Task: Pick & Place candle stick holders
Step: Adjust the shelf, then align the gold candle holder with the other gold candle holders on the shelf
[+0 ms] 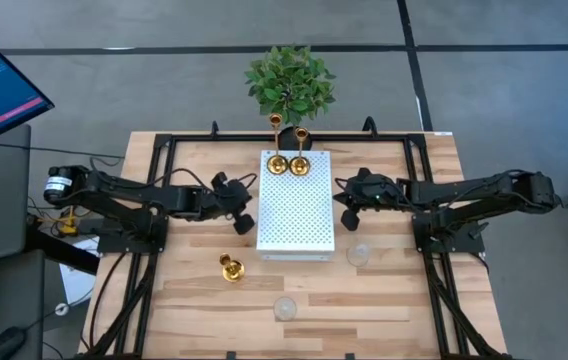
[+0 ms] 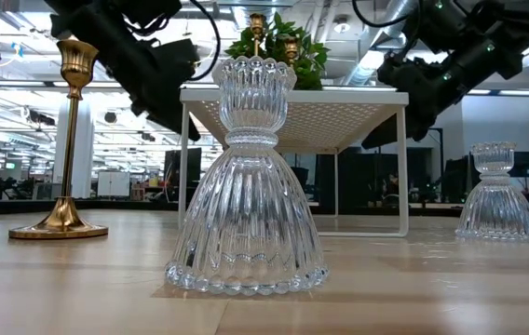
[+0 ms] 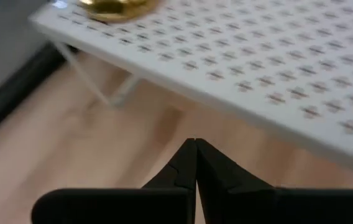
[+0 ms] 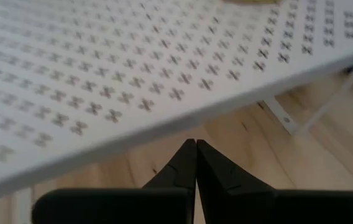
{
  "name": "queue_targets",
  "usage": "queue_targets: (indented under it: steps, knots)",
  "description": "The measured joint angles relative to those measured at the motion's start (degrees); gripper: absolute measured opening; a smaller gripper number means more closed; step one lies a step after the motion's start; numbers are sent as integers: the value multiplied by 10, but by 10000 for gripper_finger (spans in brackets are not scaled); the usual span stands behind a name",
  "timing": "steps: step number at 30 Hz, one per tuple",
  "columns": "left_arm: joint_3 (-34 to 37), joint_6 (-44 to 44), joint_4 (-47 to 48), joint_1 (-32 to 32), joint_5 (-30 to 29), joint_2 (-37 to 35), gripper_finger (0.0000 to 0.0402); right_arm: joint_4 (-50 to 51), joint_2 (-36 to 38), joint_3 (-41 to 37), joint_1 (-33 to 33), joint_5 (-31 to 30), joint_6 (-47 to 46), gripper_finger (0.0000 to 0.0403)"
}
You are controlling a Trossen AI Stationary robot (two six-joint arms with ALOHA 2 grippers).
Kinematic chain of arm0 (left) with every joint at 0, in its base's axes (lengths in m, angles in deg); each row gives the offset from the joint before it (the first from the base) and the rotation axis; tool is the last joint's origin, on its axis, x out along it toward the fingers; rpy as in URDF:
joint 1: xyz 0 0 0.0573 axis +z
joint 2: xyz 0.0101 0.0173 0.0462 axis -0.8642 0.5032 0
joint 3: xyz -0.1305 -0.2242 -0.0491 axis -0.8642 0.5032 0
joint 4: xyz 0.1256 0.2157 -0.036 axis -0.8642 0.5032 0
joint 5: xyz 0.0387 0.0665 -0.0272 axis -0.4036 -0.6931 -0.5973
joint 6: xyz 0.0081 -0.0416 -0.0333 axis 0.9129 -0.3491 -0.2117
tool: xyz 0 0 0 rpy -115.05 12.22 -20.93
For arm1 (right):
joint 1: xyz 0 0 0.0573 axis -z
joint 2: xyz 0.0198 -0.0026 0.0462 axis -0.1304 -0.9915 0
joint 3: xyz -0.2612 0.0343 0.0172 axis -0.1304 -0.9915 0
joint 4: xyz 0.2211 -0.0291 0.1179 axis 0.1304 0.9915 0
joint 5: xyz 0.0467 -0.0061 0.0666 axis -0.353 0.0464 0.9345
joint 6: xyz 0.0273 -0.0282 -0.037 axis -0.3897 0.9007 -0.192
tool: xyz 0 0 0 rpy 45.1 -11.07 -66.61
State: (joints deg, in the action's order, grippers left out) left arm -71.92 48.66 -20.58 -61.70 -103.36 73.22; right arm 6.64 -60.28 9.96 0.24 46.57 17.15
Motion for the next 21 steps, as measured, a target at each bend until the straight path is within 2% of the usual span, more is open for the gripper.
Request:
queue_targets:
  steps: [5,11,17,21]
  knots:
    - [0,13,42,0,-45,-48,3,29,2,0,9,-21,5,0]
    - [0,72,61,-4,-23,-134,3,49,31,0,23,-32,48,0]
    - [2,54,152,-30,-17,-216,3,113,109,0,31,-70,76,0]
    - [41,46,158,-61,-17,-271,3,173,182,0,43,-77,78,0]
